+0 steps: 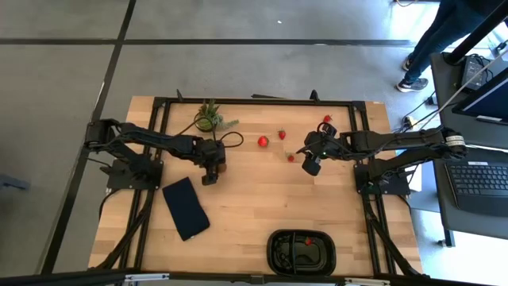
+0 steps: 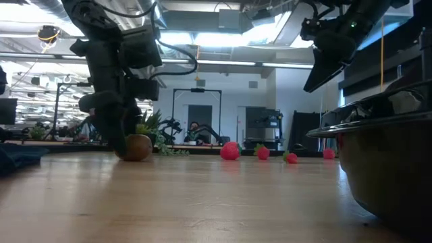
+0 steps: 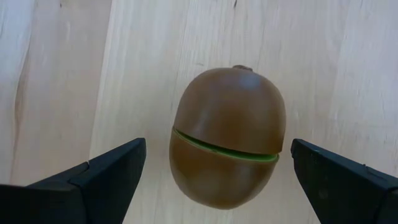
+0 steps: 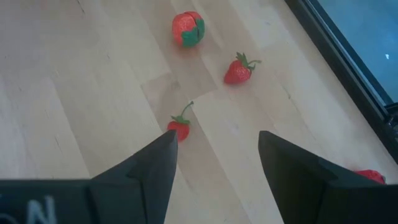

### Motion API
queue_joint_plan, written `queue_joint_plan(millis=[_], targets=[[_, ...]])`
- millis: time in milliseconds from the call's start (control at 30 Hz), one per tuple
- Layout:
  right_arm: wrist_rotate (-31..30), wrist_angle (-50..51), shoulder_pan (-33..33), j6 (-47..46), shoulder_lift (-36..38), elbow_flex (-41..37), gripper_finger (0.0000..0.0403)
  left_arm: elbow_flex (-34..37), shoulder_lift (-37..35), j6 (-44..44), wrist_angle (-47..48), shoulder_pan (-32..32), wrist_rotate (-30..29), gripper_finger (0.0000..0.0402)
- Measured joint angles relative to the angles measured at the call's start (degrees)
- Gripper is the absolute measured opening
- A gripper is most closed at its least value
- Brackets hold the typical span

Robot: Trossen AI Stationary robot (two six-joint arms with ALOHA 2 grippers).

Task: Pick and placing Produce into tupperware
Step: Put the brown kiwi into the black container

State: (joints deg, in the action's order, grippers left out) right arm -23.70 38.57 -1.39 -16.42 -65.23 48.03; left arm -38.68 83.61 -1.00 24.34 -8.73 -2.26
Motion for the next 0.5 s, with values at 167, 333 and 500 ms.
queue_joint_plan(millis=[167, 333, 500], targets=[[0.0, 0.0, 0.0, 0.0, 0.0, 0.0, 0.0226, 0.0, 0.0, -2.1, -1.2, 0.0, 0.0, 0.0392], [0.0, 0.0, 0.0, 0.0, 0.0, 0.0, 0.0226, 0.0, 0.0, -3.0, -1.7, 0.1, 0.0, 0.0392], [0.0, 0.0, 0.0, 0.0, 0.0, 0.0, 0.0226, 0.0, 0.0, -3.0, -1.9, 0.1, 0.0, 0.0392]])
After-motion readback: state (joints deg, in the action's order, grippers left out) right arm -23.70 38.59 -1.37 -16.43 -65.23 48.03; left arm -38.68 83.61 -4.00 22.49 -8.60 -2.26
